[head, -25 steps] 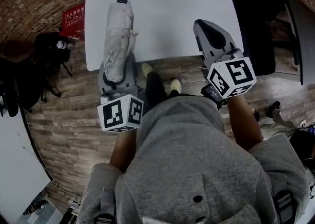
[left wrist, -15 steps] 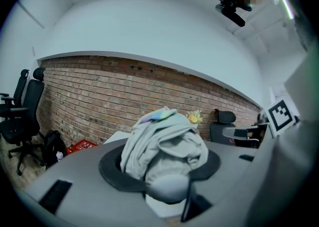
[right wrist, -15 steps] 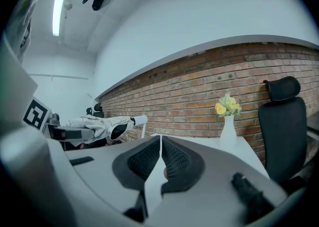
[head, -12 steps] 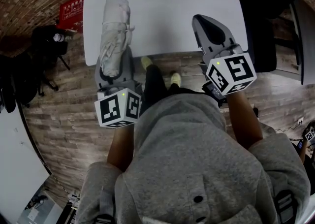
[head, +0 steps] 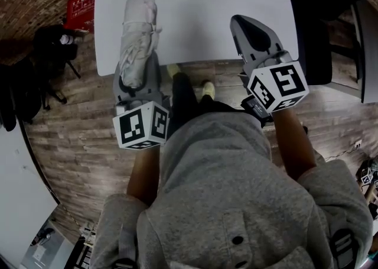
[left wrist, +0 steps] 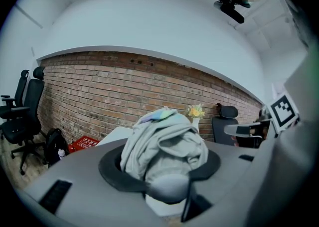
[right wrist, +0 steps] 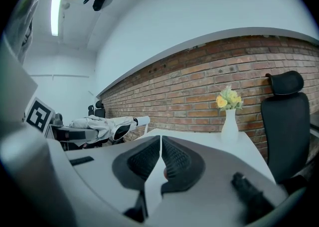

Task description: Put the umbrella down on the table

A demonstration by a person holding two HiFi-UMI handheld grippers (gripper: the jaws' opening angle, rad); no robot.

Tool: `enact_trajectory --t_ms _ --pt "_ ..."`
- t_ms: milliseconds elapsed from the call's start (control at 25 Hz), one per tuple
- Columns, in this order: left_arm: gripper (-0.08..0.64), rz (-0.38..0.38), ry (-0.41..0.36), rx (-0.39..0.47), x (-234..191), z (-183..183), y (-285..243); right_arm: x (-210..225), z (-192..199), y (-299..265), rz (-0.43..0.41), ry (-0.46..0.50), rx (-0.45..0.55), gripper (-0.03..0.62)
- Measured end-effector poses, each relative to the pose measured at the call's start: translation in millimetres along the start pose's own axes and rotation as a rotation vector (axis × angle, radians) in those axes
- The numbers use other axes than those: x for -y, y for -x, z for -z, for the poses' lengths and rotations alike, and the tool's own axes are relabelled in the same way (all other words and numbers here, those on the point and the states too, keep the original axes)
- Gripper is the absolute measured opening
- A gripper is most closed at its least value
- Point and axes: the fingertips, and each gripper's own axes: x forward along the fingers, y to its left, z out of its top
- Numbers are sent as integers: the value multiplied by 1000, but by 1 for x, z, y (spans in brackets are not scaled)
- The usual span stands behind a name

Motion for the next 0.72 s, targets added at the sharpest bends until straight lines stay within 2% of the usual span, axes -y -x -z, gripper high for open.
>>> enact_trajectory --t_ms 720 --pt "215 -27 -7 -68 -11 35 -19 -2 22 -12 -24 -10 -48 25"
